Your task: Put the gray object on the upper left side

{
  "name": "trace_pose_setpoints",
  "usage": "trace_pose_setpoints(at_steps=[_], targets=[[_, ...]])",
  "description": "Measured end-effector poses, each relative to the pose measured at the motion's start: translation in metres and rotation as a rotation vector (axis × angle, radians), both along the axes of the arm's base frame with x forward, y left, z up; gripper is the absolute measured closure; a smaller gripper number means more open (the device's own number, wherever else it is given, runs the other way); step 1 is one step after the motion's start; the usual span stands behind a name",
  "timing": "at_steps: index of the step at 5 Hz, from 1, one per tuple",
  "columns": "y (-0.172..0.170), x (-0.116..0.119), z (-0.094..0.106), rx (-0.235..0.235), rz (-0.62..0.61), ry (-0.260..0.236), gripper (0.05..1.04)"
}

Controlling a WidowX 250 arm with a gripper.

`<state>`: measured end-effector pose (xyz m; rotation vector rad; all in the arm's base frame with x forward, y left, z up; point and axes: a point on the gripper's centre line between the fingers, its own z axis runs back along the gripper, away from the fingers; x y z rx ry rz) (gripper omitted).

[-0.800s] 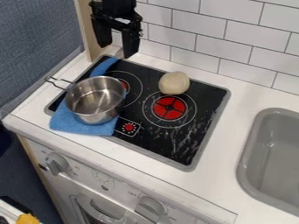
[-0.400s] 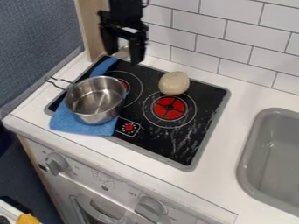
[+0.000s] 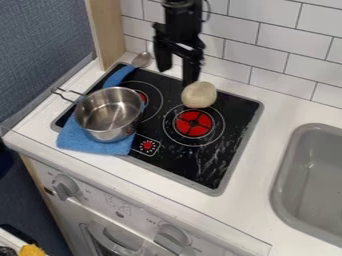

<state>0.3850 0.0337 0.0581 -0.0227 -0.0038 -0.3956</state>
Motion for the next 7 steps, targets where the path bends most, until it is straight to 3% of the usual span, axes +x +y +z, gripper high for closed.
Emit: trace_pose_setpoints(at_steps=[1,2,3,4,5,6,7], targets=[[-0.016,0.006,-0.011,-0.006,-0.063,0.008,0.083],[-0.020,0.005,-0.028,-0.029,-0.080,0.047,0.083],[-0.018,0.008,-0.035,-0.020,-0.072,0.061,0.083],[-0.014,0.006,-0.044,0.002,-0.048,0.088,0.132],[-0.012,0.006,-0.045,-0.001,-0.048,0.077,0.219],[-0.002,0.004,-0.037,-0.023,-0.010,0.062,0.219],[0.030,0.011,-0.001,-0.012,0.090,-0.015,0.219]])
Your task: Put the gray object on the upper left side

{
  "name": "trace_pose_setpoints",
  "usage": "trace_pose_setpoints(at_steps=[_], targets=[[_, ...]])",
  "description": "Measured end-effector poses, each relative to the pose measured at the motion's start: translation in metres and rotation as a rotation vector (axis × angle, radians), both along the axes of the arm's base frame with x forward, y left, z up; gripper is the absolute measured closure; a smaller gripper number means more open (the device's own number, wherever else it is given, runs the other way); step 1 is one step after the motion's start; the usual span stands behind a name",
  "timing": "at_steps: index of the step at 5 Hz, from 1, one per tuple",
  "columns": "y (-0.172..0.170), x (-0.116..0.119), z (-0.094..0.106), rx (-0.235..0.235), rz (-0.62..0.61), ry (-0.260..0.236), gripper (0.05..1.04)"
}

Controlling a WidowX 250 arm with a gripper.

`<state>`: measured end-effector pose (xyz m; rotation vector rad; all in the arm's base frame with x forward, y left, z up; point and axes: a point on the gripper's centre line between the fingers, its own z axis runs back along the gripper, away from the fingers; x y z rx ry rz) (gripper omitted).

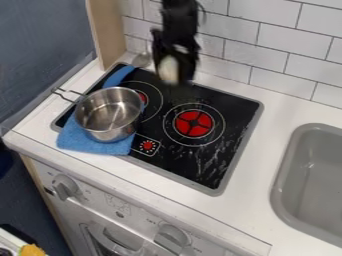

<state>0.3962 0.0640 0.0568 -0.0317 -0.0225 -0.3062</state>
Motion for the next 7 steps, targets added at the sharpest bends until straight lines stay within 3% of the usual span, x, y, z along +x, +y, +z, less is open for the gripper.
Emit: trace_pose_setpoints(at_steps=[1,2,5,6,7], targets=[[0.030,0.006,0.014,0.044,0.095,-0.043,0.219],[0.061,0.007,0.011,0.076,0.157,-0.048,0.219],[0.051,-0.014,-0.033,0.109,0.090,0.028,0.219],[0.047,-0.013,-0.036,0.118,0.075,0.028,0.219],[0.047,-0.015,-0.044,0.118,0.076,0.048,0.159]])
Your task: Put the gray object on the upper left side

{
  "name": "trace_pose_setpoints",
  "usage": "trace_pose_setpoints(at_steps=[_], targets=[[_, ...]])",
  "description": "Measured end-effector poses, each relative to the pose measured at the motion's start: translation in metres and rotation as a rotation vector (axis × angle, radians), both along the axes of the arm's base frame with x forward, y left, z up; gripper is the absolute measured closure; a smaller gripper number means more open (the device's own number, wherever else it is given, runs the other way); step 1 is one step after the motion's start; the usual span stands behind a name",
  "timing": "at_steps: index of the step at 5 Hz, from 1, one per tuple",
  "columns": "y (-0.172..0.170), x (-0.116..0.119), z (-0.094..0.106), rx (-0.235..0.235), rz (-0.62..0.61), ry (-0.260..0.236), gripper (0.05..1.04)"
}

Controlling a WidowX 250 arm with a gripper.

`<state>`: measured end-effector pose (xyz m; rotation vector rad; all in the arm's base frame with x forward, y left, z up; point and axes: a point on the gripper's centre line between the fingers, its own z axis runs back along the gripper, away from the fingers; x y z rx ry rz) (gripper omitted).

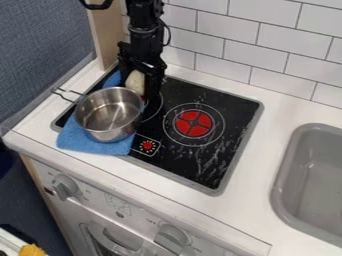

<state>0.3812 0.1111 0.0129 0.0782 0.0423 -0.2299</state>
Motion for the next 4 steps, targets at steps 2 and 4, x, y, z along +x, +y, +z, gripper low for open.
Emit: trace_pose_setpoints(at_steps=[2,4], targets=[[-0.001,-0.007,0.013,0.005,0.028,-0.023,0.074],[-0.002,-0.016,0.077,-0.009,0.089,-0.119,0.077]])
